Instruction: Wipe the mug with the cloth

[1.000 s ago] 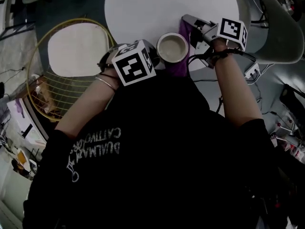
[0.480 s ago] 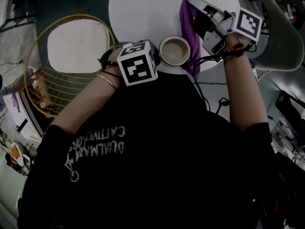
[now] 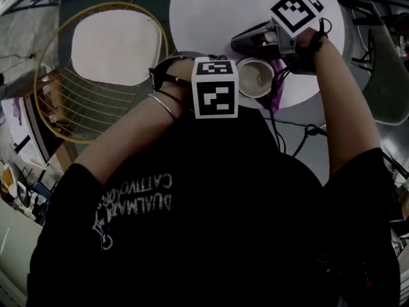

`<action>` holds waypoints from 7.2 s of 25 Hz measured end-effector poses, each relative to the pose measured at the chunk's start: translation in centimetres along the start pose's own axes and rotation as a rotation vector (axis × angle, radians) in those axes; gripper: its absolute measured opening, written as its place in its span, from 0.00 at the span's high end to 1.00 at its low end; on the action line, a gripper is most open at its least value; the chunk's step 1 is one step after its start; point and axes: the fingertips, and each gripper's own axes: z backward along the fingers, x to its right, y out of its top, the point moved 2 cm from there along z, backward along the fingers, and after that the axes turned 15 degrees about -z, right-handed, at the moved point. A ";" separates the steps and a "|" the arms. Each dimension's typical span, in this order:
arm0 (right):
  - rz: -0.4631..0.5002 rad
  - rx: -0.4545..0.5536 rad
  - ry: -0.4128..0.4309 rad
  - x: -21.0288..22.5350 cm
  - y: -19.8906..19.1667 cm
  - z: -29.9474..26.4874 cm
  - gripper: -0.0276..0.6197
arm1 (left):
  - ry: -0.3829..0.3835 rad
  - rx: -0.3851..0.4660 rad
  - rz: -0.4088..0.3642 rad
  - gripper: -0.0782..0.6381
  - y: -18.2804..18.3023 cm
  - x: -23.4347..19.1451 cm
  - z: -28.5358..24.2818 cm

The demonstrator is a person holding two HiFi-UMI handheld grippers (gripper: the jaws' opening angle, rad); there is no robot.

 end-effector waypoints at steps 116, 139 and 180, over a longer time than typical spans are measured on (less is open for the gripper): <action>-0.864 1.558 0.146 9.6 -13.9 1.9 0.93 | 0.172 -0.001 0.393 0.81 -2.9 0.0 -0.2; -0.579 1.335 0.113 3.5 -17.6 -7.6 0.93 | 0.197 0.047 0.360 0.81 -2.2 2.2 -1.4; -0.438 1.485 0.219 -0.4 -23.5 5.8 0.93 | 0.362 0.321 0.524 0.74 -4.9 3.8 3.6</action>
